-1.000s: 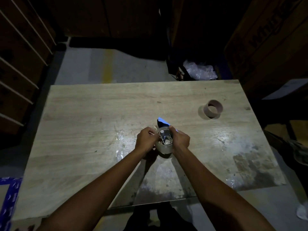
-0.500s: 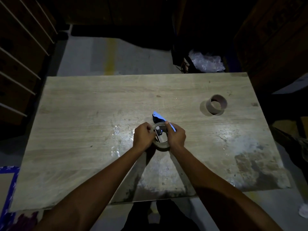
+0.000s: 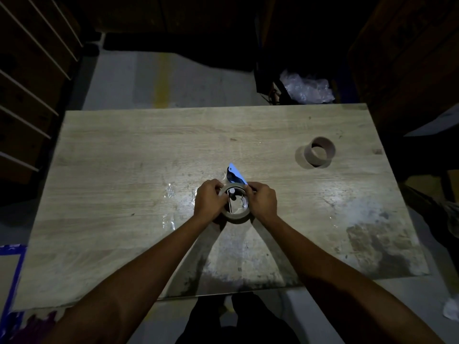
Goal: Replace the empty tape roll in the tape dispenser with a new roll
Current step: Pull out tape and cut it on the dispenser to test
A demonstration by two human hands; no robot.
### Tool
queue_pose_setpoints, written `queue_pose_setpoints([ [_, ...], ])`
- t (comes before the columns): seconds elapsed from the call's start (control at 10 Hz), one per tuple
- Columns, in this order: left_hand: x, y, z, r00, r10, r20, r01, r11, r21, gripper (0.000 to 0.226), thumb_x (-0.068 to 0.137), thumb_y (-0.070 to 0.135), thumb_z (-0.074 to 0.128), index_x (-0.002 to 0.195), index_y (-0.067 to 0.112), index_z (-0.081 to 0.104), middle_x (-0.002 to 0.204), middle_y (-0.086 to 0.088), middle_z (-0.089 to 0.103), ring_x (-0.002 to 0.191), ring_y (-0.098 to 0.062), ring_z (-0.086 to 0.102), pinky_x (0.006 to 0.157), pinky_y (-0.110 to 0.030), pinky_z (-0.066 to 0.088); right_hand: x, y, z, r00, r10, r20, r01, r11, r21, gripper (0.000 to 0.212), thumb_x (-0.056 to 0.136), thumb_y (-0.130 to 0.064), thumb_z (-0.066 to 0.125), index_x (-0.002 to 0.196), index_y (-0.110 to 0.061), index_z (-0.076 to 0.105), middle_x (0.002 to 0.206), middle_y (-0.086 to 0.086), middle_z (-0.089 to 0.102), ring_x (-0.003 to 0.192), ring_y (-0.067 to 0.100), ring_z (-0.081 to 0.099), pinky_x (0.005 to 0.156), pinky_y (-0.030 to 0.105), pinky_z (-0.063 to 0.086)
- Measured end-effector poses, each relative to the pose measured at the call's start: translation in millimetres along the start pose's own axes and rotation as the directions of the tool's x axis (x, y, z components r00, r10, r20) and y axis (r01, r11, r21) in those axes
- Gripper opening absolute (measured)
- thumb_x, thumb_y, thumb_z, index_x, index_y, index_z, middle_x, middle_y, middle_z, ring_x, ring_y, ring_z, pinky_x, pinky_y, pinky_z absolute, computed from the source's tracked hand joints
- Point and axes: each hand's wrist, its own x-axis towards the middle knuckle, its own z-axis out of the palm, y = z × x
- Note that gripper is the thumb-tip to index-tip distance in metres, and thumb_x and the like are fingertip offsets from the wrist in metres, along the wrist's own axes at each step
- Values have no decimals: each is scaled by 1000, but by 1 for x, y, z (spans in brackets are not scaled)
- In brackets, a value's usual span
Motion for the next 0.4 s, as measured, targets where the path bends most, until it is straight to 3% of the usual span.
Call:
queue_pose_setpoints([
  [0.2, -3, -1, -7, 1000, 26, 17, -26, 1000, -11, 20, 84, 24, 72, 99, 11, 70, 92, -3, 71, 82, -17, 66, 74, -33, 57, -6, -4, -2, 999, -40, 22, 41, 998, -55, 29, 97, -32, 50, 109, -17, 72, 88, 4, 75, 76, 21, 67, 63, 26, 41],
  [0.3, -4, -5, -8, 999, 37, 16, -37, 999, -2, 22, 88, 24, 69, 104, 9, 69, 94, -7, 72, 84, -19, 67, 77, -35, 57, -9, -5, -5, 997, -59, 44, 63, 995, -83, 28, 96, -30, 51, 111, -16, 70, 91, 6, 74, 81, 24, 68, 67, 30, 49],
  [0.4, -10, 3, -17, 998, 70, 0, -70, 997, 23, 26, 92, 24, 64, 111, 7, 67, 104, -10, 69, 91, -22, 67, 78, -32, 54, -13, -18, -14, 994, -102, 36, 106, 986, -126, 21, 95, -24, 53, 105, -13, 68, 88, 7, 71, 83, 26, 67, 63, 29, 44],
])
